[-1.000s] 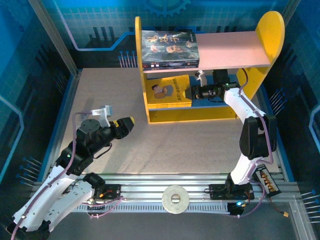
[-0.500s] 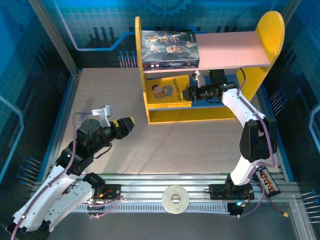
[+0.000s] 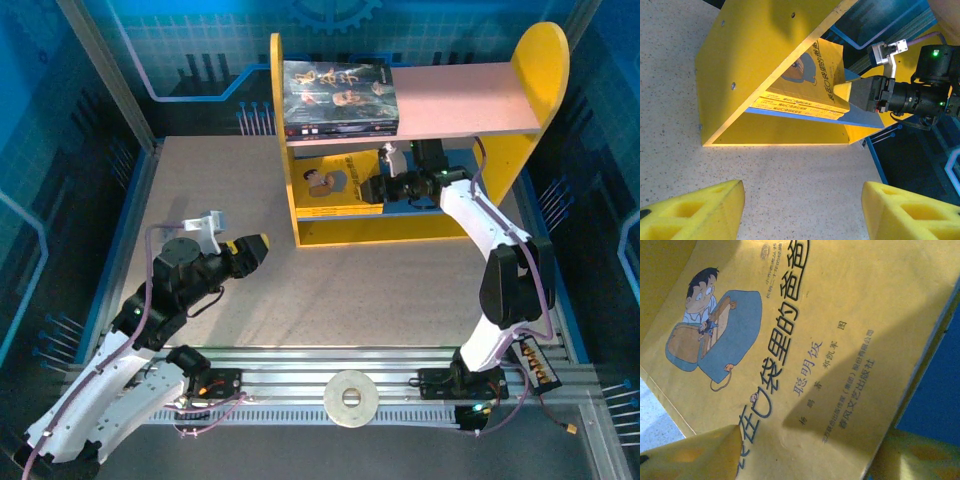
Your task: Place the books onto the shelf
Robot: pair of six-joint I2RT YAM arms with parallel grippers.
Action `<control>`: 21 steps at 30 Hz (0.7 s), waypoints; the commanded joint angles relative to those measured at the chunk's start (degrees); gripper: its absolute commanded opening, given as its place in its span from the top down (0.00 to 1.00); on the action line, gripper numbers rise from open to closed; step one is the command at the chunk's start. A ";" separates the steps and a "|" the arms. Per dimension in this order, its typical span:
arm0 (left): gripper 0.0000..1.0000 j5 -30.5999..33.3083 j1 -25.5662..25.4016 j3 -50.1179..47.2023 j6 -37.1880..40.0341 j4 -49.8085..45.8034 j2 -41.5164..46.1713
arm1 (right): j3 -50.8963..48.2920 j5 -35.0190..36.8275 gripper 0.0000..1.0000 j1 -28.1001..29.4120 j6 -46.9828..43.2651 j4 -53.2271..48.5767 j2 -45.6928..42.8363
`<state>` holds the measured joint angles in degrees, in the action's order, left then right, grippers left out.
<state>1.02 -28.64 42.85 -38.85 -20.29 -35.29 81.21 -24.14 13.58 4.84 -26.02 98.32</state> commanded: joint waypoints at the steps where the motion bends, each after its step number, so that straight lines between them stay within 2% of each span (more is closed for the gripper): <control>1: 0.36 -1.16 0.54 -0.10 0.18 1.33 0.26 | -2.95 7.46 0.29 0.46 -0.43 -3.78 0.52; 5: 0.36 -1.27 0.52 -0.16 0.09 1.23 0.48 | -3.86 4.83 0.25 0.50 0.05 -1.98 -0.05; 11: 0.36 -1.02 0.52 -0.14 0.09 0.87 1.01 | -4.13 5.25 0.21 0.40 1.57 0.49 -1.80; 21: 0.36 -0.85 0.52 -0.41 0.05 0.47 1.53 | -3.96 3.05 0.17 -1.01 3.16 1.86 -3.97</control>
<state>1.02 -28.64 42.85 -38.87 -20.32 -34.33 77.38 -21.39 13.28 7.18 -23.53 95.98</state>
